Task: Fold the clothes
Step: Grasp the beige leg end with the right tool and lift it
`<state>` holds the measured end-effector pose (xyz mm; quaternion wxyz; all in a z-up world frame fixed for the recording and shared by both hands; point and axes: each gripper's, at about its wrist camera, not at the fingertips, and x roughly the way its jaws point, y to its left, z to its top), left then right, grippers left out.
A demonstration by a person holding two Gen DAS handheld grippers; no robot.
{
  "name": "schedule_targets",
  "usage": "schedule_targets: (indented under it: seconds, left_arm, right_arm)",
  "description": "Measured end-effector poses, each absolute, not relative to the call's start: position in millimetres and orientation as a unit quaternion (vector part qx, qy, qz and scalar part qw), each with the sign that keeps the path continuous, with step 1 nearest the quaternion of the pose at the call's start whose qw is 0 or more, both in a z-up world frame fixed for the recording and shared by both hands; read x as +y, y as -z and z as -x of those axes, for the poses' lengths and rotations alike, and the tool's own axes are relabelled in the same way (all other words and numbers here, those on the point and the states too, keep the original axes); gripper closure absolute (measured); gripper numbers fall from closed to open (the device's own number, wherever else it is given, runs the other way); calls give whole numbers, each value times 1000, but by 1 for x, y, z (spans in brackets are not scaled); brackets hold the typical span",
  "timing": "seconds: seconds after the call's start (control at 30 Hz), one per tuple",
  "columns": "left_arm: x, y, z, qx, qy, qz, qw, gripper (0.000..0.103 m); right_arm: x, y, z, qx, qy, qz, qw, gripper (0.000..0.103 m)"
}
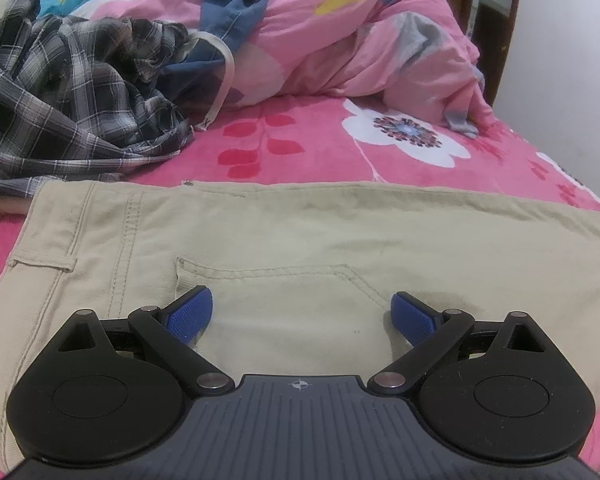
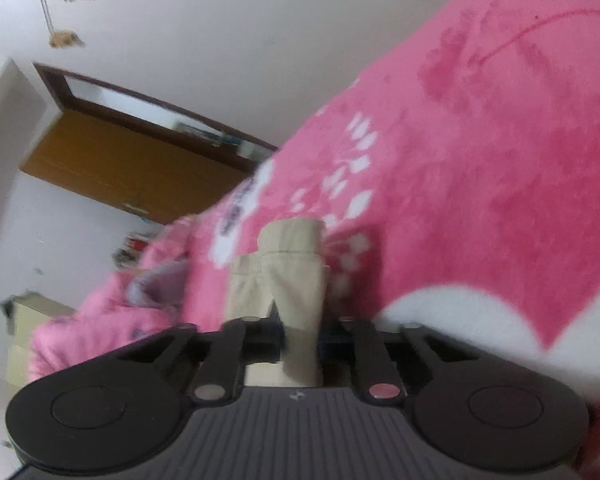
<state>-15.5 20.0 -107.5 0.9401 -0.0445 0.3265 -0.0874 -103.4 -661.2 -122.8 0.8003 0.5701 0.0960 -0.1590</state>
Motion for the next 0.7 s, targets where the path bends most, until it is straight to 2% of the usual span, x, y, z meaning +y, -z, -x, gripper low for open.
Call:
schedule_targets:
  seconds: [0.2,0.5,0.7]
  left_arm:
    - [26,106,15,326,94,62,939,6]
    - [35,95,16,336,89,105,932,6]
    - [52,86,31,324,79,136,933,6]
  right_arm:
    - [-650,98,98,68,118,-561,817,93]
    - [-560,19,74,72,-30,-501,862,93]
    - [-468,14,66,94,-133,-509,845,93]
